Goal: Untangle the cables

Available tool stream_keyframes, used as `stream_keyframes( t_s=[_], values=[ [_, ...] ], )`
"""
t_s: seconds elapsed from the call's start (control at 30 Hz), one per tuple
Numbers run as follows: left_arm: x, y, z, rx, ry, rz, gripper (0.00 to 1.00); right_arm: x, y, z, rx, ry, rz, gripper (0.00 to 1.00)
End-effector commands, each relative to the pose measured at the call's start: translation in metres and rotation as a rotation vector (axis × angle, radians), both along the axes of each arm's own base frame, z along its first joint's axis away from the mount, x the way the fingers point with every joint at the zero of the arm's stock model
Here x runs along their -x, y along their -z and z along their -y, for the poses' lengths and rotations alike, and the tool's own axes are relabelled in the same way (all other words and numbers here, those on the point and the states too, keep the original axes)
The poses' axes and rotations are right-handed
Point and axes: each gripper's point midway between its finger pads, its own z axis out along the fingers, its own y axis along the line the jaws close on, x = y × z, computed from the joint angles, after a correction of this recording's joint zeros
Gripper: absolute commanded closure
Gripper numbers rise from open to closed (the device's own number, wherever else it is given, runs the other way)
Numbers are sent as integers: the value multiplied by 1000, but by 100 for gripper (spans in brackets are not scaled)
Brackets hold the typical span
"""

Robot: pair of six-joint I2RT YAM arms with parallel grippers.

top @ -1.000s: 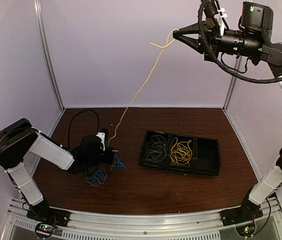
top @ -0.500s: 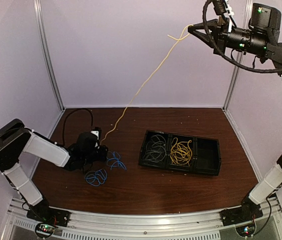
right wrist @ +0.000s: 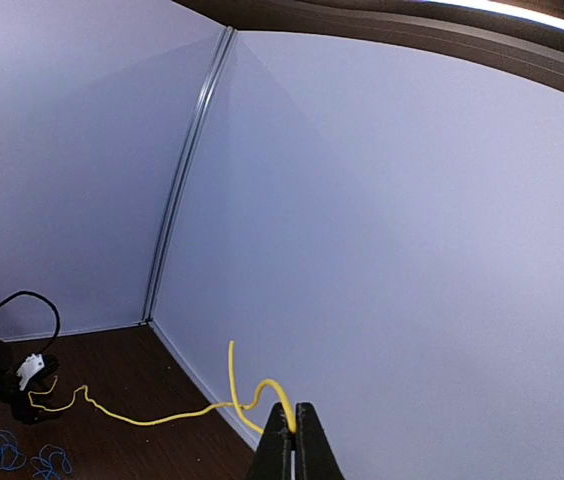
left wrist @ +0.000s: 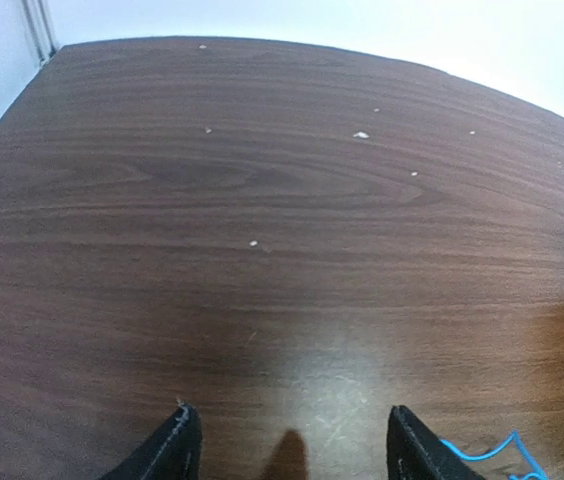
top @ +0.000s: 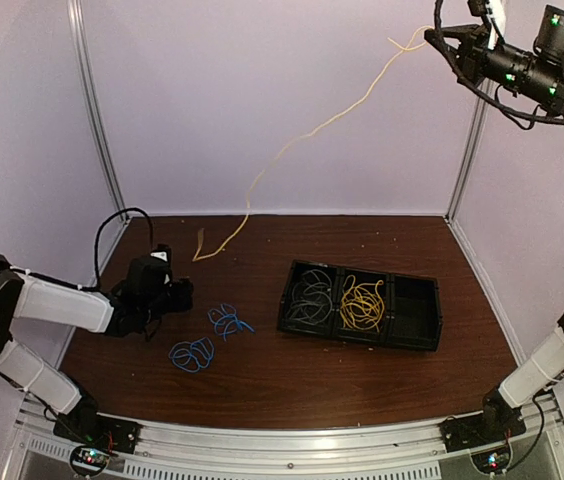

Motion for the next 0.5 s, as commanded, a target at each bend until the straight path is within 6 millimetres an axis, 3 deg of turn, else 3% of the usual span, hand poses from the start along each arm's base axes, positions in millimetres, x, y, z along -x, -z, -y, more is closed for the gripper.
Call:
stream_keyframes(
  t_s=[0.0,0.2,0.47],
  values=[
    [7,5,-24,13,-67,-15,35,2,-26,22,-58,83,82,100],
    [11,-1,-24,33,-55,-1,35,-9,-11,17,-33,73,60,100],
    [19,-30,-16,114,1,68,36,-34,29,23,32,145,2,100]
  ],
)
